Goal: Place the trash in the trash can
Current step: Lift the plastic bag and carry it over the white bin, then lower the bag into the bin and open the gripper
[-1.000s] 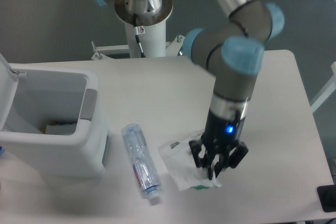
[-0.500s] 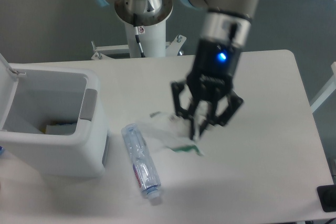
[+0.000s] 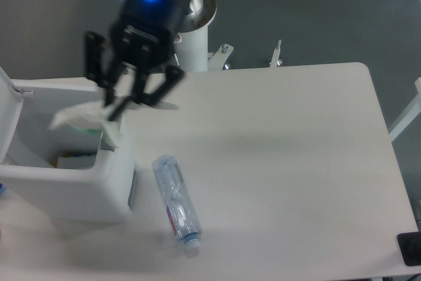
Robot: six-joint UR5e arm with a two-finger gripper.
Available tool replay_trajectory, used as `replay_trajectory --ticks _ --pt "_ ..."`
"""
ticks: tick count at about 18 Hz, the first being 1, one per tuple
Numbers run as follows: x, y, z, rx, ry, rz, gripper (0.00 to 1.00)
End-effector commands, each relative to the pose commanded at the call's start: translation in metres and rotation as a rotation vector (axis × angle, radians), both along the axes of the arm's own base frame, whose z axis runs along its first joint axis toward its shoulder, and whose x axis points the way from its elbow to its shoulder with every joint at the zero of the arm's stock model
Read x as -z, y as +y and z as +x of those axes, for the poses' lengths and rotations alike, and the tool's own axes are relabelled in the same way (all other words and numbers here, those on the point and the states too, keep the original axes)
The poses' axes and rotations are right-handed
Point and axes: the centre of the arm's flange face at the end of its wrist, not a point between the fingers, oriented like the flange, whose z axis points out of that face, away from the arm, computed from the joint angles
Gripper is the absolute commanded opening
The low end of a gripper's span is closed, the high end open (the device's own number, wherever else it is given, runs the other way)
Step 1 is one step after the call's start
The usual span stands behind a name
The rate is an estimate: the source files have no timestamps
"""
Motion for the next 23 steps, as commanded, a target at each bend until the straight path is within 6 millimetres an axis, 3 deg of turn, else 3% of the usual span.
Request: replay_trajectory --ticks 9,15,23 --pt "0.044 0.018 0.028 0.061 -0.03 -0.035 0.0" --pt "0.066 0.031 0.035 0.086 -0.055 -0.066 0.0" --pt "0.117 0.034 0.065 0.129 -0.109 -0.149 0.0"
